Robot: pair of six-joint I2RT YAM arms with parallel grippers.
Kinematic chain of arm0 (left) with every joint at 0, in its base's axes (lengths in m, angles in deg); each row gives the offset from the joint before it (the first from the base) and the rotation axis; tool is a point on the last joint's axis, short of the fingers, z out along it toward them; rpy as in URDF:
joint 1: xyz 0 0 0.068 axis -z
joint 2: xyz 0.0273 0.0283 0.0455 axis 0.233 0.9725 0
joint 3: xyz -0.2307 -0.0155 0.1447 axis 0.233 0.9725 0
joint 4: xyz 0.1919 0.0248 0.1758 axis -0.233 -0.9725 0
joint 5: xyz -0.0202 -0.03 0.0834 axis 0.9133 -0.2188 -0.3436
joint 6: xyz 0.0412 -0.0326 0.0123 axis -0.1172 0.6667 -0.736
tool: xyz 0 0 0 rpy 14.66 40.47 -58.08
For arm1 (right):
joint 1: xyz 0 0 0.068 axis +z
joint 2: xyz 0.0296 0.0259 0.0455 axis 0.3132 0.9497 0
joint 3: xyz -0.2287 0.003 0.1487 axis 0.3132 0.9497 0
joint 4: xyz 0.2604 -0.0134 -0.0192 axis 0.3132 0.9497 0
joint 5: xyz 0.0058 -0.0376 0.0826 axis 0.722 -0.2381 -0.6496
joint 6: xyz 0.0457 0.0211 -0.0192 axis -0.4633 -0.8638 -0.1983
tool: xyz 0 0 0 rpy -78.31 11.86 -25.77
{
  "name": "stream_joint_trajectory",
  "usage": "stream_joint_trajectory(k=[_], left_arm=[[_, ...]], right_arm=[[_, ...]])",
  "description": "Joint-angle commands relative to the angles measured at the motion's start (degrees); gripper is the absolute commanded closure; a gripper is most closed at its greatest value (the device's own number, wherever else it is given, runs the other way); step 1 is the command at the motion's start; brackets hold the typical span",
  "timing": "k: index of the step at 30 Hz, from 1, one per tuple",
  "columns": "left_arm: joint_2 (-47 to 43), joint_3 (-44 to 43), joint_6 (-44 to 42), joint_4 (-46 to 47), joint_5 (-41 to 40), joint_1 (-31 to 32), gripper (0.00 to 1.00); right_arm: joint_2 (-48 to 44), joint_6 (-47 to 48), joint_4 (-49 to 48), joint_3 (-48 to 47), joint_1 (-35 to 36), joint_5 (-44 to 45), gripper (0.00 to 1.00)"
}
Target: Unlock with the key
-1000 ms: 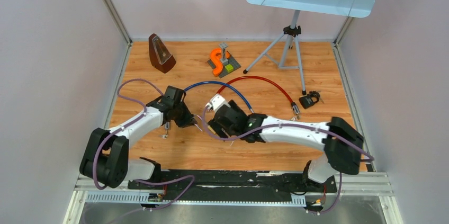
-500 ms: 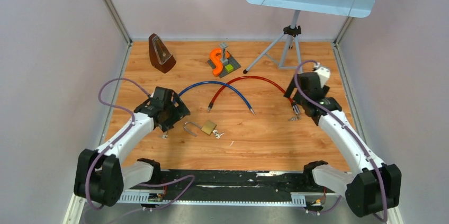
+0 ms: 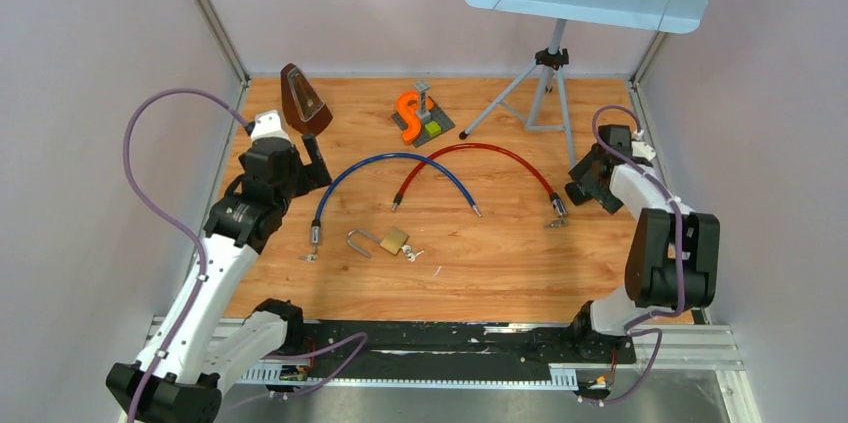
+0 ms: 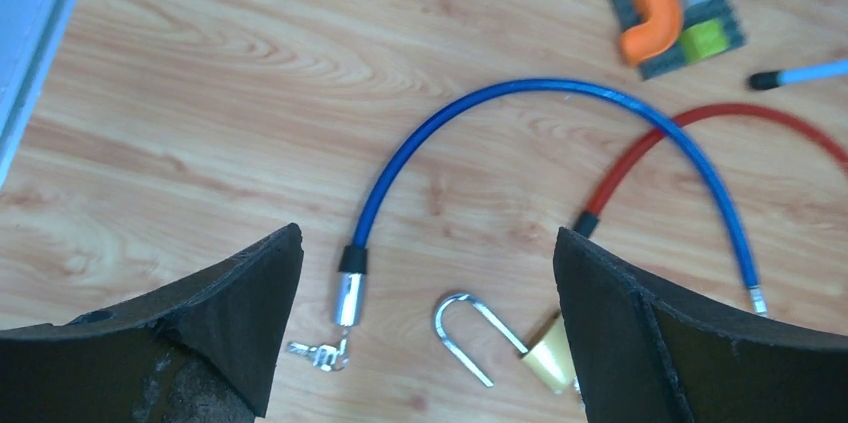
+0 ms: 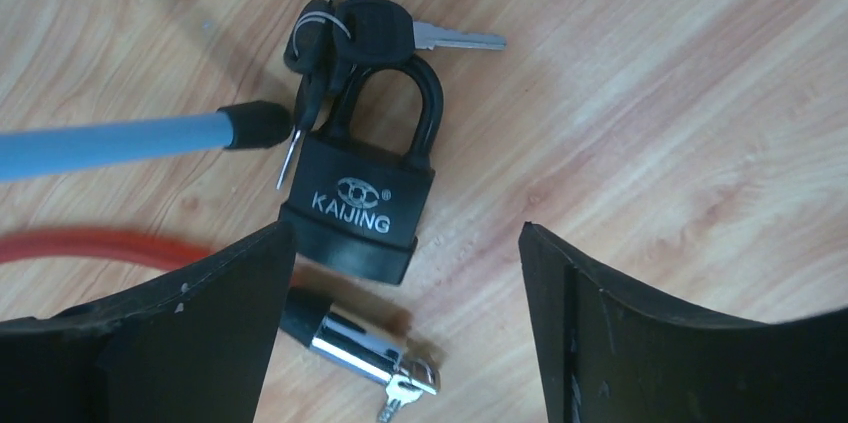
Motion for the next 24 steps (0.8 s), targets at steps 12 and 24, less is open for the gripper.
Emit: stream_joint_trajectory(k=[12,24], left_arm=[[-1.8,4.7,-6.1,0.1,-6.3,2.4,0.00],[-1.7,4.9,-6.5,0.5,-5.9,2.8,0.00]], right_arm=[[14.4,-7.7,-2.4,-9.1,-1.0,-6.6,0.16],[11.4,-6.2,1.4,-2.5,0.4,-1.1,0.72]])
